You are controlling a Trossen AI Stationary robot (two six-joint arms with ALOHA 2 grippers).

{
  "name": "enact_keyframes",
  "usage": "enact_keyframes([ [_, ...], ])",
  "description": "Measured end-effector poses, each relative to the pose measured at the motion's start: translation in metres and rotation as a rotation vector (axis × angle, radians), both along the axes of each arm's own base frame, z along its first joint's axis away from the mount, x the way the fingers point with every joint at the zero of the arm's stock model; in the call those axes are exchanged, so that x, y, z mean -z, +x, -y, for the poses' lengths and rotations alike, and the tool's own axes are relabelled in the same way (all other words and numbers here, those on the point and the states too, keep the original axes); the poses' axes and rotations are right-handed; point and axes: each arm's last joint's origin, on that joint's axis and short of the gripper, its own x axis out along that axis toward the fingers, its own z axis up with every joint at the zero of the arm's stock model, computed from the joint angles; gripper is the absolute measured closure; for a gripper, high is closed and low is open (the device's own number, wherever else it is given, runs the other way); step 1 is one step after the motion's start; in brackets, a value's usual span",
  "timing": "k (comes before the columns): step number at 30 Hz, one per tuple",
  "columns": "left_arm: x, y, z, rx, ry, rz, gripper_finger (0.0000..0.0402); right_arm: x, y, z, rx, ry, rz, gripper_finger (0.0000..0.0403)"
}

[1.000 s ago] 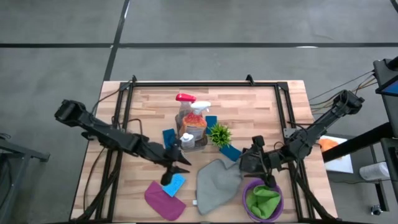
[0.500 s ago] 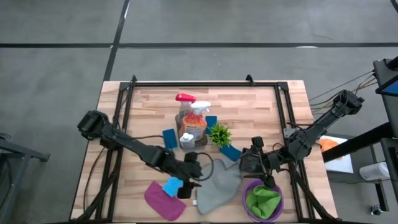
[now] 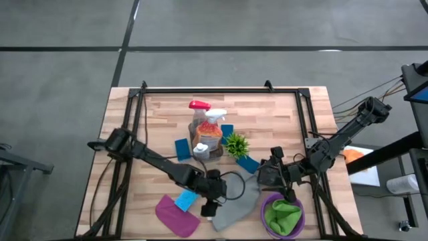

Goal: Pick & Place Kitchen Items
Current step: Put the gray towel into the purple bucket

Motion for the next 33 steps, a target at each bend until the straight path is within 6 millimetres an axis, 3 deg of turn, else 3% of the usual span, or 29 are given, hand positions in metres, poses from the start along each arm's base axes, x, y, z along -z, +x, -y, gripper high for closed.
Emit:
enact_keyframes([
  [11,0.03,0.009,-0.005,-0.022,0.02,-0.055,0.0102,0.0,0.0,0.0,0.0,0.0,0.001,0.0069],
  [22,0.043,0.009,-0.006,-0.021,0.046,-0.084,0.011,0.0,0.0,0.0,0.0,0.0,0.0,0.0069],
  [27,0.044,0.007,-0.008,-0.052,0.085,-0.099,0.0177,0.0,0.0,0.0,0.001,-0.001,0.001,0.0069],
  [33,0.046,0.007,-0.013,-0.069,0.099,-0.114,0.0325,0.0,0.0,0.0,0.001,-0.002,0.001,0.0069],
])
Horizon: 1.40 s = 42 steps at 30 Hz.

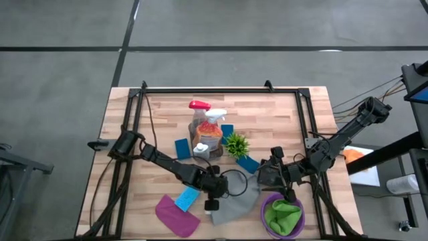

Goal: Pick & Place Kitchen Items
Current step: Put the gray towel into the purple bucket

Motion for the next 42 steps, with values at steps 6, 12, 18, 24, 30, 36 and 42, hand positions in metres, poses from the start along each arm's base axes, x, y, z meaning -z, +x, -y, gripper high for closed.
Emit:
enact_keyframes([
  [6,-0.008,-0.004,-0.006,-0.001,0.005,-0.038,0.039,0.0,0.0,0.0,0.0,-0.001,-0.001,0.0069],
  [12,-0.037,-0.011,-0.009,0.028,0.01,-0.006,0.0397,0.0,0.0,0.0,0.0,-0.002,-0.001,0.0069],
  [18,-0.075,-0.019,-0.014,0.064,0.016,0.073,0.0397,0.0,0.0,0.0,0.0,-0.001,-0.001,0.0069],
  [24,-0.123,-0.027,-0.021,0.047,0.022,0.243,0.0397,0.0,0.0,0.0,0.0,-0.001,0.0,0.0069],
  [30,-0.16,-0.036,-0.024,0.037,0.084,0.422,0.0397,0.003,0.0,0.0,-0.008,0.015,-0.027,0.0069],
  [36,-0.19,-0.041,-0.027,0.039,0.126,0.593,0.0397,0.015,0.008,-0.004,-0.003,0.023,-0.098,0.0069],
  [42,-0.203,-0.04,-0.028,0.066,0.143,0.695,0.0397,0.02,0.031,-0.006,0.082,0.009,-0.138,0.0069],
])
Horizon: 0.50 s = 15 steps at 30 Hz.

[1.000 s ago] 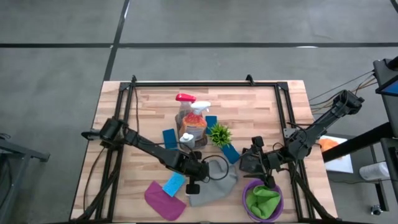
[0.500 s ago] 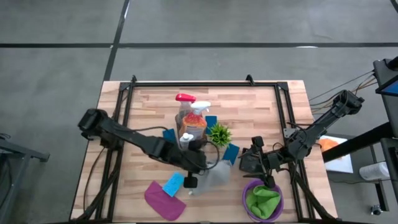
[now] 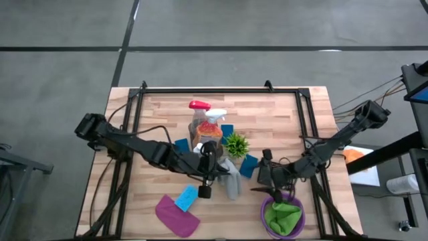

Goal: Pick & Place Kitchen Items
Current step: Put the gray towel into the purple bucket

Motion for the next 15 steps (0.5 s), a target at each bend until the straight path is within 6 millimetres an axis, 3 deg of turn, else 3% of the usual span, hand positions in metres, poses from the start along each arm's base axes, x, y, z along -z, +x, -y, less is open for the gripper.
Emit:
enact_keyframes([
  [6,0.001,0.001,0.0,0.007,0.02,0.002,0.0397,-0.012,0.027,-0.002,0.048,-0.003,-0.006,0.0069],
  [15,-0.004,0.002,0.002,0.049,0.012,0.044,0.0397,-0.007,0.073,-0.002,0.13,-0.011,-0.094,0.0069],
])
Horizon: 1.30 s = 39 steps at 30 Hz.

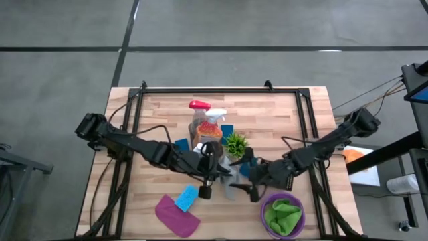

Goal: Pick & Place Kitchen Items
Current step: Put the gray towel into the purple bucket

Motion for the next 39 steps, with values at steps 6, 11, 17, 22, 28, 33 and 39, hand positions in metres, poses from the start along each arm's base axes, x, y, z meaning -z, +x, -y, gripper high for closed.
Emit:
enact_keyframes([
  [6,0.0,0.0,0.002,0.046,-0.013,-0.004,0.0397,0.0,0.021,-0.004,0.016,-0.01,-0.008,0.0075],
  [11,0.0,-0.001,0.004,0.144,0.004,-0.009,0.0397,0.001,0.025,-0.01,-0.052,-0.009,-0.034,0.0157],
  [17,0.001,-0.001,0.004,0.186,0.06,-0.002,0.0397,0.002,0.021,-0.017,-0.1,-0.011,-0.05,0.035],
  [22,0.001,-0.001,0.004,0.187,0.063,-0.003,0.0397,0.001,0.019,-0.022,-0.119,-0.016,-0.041,0.0371],
  [28,0.0,-0.002,0.004,0.182,0.058,0.001,0.0397,-0.004,0.016,-0.029,-0.155,-0.037,0.02,0.0384],
  [33,-0.014,-0.015,0.014,0.293,0.117,0.059,0.0397,-0.006,0.016,-0.034,-0.168,-0.035,0.065,0.0384],
  [39,-0.04,-0.041,0.027,0.362,0.129,0.175,0.0397,-0.003,0.018,-0.039,-0.19,-0.038,0.195,0.0384],
])
